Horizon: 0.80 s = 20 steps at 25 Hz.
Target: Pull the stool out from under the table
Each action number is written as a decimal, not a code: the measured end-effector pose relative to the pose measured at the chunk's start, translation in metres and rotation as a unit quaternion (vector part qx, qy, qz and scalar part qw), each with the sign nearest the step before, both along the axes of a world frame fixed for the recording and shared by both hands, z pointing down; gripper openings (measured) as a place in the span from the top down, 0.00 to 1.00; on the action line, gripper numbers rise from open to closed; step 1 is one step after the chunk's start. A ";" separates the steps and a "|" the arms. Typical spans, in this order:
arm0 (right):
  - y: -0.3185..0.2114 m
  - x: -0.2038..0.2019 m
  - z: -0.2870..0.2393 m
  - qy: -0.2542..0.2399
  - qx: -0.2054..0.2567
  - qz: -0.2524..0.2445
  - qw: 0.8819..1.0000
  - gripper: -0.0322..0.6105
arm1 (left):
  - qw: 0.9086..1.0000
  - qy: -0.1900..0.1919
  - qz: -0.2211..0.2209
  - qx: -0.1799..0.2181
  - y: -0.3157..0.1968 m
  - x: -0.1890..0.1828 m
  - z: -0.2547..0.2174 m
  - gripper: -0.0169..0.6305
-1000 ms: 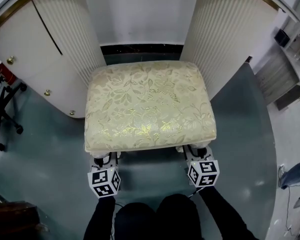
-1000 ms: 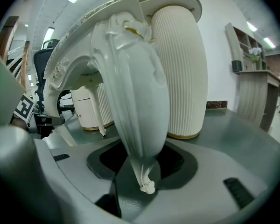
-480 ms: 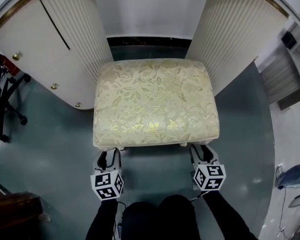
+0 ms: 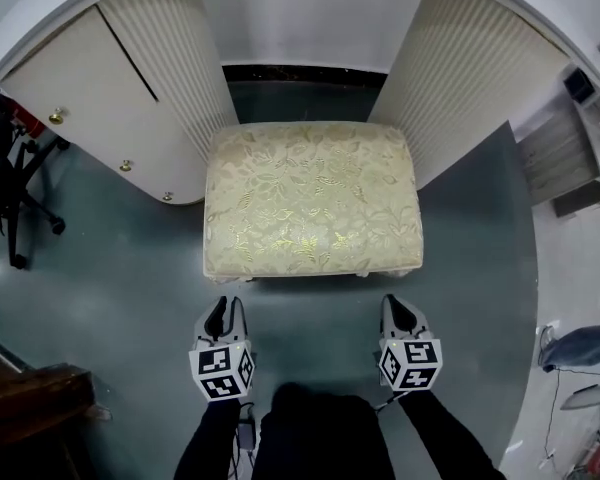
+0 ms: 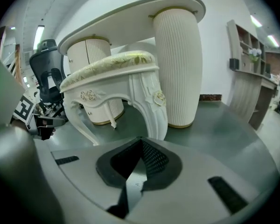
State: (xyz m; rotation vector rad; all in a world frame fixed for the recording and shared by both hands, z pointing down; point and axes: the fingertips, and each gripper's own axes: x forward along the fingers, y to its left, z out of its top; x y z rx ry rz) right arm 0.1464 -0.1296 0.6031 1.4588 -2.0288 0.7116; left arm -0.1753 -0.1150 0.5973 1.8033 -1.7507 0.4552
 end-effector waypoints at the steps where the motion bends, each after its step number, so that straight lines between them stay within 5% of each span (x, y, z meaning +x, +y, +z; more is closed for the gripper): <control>1: 0.003 -0.002 -0.007 -0.002 -0.002 -0.002 1.000 0.94 | 1.000 -0.001 0.001 -0.001 0.002 0.002 -0.008 0.84; 20: 0.032 -0.022 -0.189 0.010 -0.043 -0.044 0.998 0.95 | 0.999 0.005 0.021 -0.031 0.013 0.020 -0.191 0.87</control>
